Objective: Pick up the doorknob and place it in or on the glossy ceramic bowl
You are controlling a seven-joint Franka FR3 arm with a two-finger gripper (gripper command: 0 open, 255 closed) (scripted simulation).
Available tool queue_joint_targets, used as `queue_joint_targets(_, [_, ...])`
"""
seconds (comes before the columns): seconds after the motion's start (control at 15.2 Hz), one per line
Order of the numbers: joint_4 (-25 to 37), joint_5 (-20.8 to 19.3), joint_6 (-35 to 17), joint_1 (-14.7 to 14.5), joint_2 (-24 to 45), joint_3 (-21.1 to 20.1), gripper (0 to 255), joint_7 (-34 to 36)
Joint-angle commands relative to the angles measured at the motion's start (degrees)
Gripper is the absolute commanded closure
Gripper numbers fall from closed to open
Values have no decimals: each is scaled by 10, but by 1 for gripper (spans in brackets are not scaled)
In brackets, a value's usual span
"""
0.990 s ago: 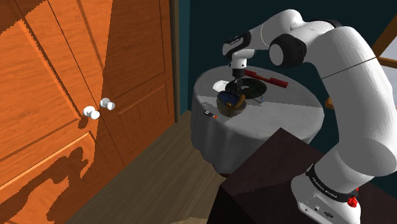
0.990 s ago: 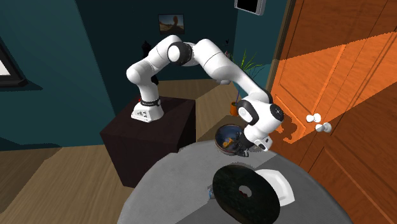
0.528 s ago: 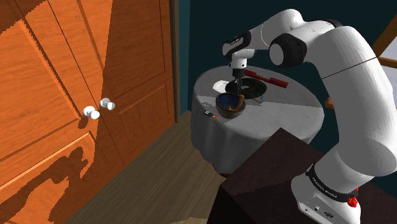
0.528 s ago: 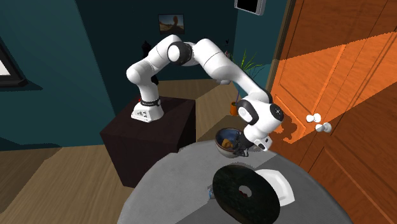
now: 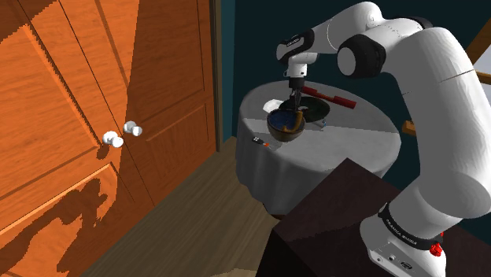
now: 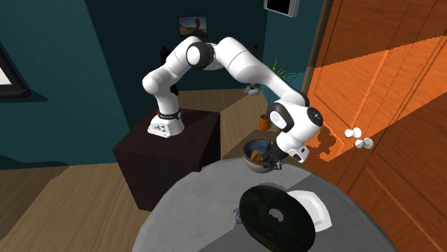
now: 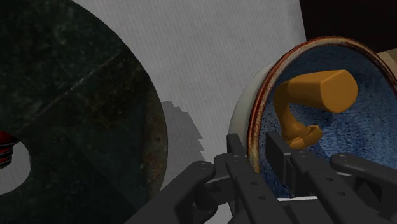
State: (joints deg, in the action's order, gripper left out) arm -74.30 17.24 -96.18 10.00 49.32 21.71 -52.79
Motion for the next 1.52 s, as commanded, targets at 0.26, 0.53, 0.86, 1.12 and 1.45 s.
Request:
queue_joint_targets(0.26, [6, -7, 30, -2, -25, 5, 255, 3])
queue_joint_targets(0.53, [14, -11, 51, -3, -39, 8, 255, 5])
queue_joint_targets(0.86, [29, -15, 80, -2, -54, 11, 255, 9])
queue_joint_targets(1.12, [44, -19, 104, -1, -64, 13, 255, 11])
queue_joint_targets(1.45, [31, -25, 131, -24, -106, 14, 255, 33])
